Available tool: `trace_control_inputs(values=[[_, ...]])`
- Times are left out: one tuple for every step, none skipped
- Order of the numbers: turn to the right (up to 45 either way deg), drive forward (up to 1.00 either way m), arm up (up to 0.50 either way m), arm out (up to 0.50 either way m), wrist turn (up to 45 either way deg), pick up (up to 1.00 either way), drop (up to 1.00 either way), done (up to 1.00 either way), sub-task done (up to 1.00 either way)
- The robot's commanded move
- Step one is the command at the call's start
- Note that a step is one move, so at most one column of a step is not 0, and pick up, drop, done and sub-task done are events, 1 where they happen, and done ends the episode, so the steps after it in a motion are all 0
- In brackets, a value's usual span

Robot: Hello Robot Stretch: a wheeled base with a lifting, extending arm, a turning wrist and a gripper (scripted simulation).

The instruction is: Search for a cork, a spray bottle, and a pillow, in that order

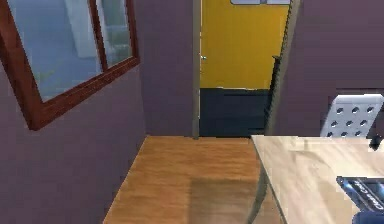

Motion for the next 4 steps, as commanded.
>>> trace_control_inputs(values=[[0.0,1.00,0.00,0.00,0.0,0.00,0.00,0.00,0.00],[9.0,0.00,0.00,0.00,0.0,0.00,0.00,0.00,0.00],[0.0,0.20,0.00,0.00,0.0,0.00,0.00,0.00,0.00],[15.0,0.00,0.00,0.00,0.0,0.00,0.00,0.00,0.00]])
